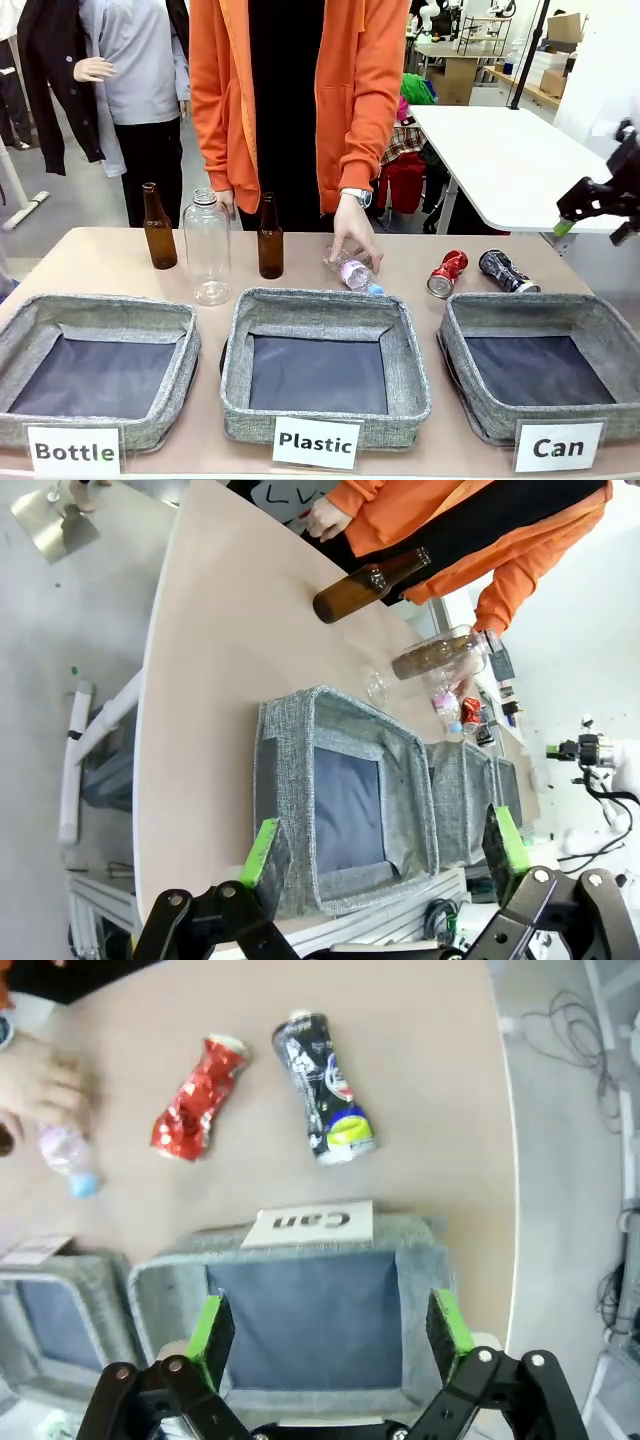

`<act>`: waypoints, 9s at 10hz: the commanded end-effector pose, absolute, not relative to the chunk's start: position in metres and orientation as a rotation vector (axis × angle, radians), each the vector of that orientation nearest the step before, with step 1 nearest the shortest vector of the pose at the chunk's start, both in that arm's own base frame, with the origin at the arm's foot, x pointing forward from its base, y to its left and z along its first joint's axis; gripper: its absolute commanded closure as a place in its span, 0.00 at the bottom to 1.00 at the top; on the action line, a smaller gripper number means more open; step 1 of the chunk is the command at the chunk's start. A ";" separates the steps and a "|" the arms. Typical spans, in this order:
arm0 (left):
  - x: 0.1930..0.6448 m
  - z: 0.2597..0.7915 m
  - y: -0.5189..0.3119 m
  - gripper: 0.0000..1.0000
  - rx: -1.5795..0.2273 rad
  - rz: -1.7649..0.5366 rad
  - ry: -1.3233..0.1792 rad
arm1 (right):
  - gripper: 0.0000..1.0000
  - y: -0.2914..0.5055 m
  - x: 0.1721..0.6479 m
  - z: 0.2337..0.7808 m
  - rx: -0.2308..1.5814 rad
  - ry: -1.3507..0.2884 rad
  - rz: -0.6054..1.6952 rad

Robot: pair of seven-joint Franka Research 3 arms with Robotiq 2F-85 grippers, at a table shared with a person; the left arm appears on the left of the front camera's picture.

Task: Sort the can waste into the basket.
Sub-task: Pick up the can waste from the table and place it in the right Fabric basket.

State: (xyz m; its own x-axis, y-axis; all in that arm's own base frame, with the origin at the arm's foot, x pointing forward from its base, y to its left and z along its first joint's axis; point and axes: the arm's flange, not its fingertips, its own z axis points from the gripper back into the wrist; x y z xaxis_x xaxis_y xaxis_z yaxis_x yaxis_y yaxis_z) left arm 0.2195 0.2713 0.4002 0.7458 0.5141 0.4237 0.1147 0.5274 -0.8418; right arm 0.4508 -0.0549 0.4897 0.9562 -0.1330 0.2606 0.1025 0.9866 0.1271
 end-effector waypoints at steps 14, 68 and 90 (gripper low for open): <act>0.220 0.400 0.273 0.00 -1.016 0.246 -0.742 | 0.00 -0.017 0.575 0.347 0.009 -0.139 -0.001; 0.220 0.400 0.273 0.00 -1.016 0.246 -0.742 | 0.00 -0.136 0.386 0.501 1.187 -0.050 -0.054; 0.129 0.485 0.383 0.00 -1.221 0.336 -0.943 | 0.00 0.058 0.566 0.460 0.271 0.165 -0.767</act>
State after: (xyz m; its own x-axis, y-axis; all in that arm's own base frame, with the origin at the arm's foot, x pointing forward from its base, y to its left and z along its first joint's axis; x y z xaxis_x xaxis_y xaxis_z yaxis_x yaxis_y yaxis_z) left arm 0.1249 0.3515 0.4888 0.6077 0.6481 0.4589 0.2250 0.4136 -0.8822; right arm 0.5460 0.0543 0.4500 0.7497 -0.6221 -0.2255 0.6614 0.7150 0.2264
